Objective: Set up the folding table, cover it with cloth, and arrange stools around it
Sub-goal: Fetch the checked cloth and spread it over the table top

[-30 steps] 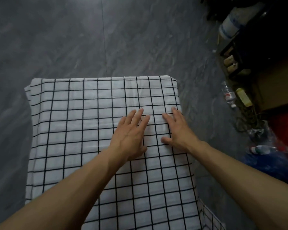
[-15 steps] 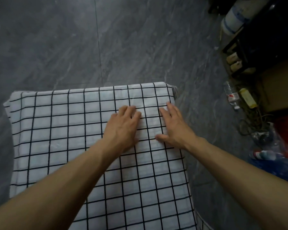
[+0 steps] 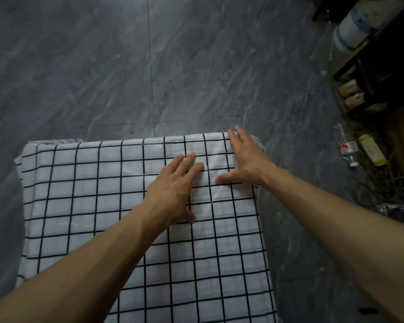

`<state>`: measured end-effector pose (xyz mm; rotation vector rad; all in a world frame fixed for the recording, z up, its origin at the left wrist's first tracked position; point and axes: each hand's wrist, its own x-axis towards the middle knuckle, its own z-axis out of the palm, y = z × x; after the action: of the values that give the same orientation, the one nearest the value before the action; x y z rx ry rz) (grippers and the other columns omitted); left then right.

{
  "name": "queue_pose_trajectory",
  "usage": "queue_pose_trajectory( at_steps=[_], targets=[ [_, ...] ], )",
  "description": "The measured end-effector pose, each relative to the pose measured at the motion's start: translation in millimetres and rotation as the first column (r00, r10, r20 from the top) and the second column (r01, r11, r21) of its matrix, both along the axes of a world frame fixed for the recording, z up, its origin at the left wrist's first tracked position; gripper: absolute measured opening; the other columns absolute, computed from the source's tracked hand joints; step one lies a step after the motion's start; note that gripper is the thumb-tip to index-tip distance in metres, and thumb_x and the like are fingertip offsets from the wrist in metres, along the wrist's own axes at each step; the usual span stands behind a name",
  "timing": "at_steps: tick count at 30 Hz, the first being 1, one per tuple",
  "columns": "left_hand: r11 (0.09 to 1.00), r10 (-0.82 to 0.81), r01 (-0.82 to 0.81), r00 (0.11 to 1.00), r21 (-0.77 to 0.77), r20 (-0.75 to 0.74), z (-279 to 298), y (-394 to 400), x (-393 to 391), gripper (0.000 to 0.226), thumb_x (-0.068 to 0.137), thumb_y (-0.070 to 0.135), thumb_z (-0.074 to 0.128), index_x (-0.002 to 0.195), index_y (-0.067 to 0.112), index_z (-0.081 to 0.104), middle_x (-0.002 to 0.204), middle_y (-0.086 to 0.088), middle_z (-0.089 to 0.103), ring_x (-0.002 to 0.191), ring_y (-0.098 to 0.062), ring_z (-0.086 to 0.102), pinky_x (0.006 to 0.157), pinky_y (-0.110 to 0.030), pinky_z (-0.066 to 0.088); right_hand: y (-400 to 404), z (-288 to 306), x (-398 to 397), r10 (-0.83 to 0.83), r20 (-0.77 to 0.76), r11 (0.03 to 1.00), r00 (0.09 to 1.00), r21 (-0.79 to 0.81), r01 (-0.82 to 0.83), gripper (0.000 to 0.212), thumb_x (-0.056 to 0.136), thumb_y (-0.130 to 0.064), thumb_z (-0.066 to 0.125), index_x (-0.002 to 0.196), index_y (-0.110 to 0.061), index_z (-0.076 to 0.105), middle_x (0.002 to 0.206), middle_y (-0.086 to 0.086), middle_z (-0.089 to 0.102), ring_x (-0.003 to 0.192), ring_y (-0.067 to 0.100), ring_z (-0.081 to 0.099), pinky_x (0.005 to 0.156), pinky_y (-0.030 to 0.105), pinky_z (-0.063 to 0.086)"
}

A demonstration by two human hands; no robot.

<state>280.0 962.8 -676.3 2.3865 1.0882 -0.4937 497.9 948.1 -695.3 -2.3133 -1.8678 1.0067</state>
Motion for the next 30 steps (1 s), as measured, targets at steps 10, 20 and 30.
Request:
queue_pose_trajectory(
  at_steps=[10,20,30],
  targets=[
    [0.997,0.002,-0.004,0.999,0.078,0.033,-5,-3,-1,0.129,0.058,0.054,0.088,0.154,0.032,0.006,0.165,0.005,-0.011,0.152,-0.023,-0.009,0.123,-0.039,0.007,3,5,-22,0.263,0.137,0.954,0.955,0.114,-0.279,0.112,0.076,-0.053,0.076,0.158,-0.019,0.007,0.165,0.009,-0.009,0.151,0.026,-0.012,0.123,0.042,0.000],
    [0.969,0.037,-0.066,0.992,0.240,0.121,-10,44,-22,0.074,0.098,0.048,0.044,0.156,0.015,0.014,0.164,-0.007,0.012,0.151,-0.028,0.009,0.121,-0.042,0.014,31,-9,-43,0.293,0.092,0.947,0.952,0.112,-0.303,0.094,0.082,-0.043,0.072,0.156,-0.020,0.018,0.159,0.006,0.022,0.147,0.025,0.018,0.121,0.045,0.010],
    [0.979,0.052,-0.066,0.996,0.194,0.073,-34,81,-67,0.091,0.089,0.071,0.040,0.155,0.018,0.006,0.153,-0.005,0.024,0.141,-0.028,0.021,0.123,-0.046,0.007,55,4,-68,0.162,0.103,0.984,0.981,0.052,-0.168,0.078,0.083,-0.057,0.061,0.149,-0.027,0.031,0.146,0.004,0.041,0.136,0.025,0.033,0.118,0.042,0.018]
  ],
)
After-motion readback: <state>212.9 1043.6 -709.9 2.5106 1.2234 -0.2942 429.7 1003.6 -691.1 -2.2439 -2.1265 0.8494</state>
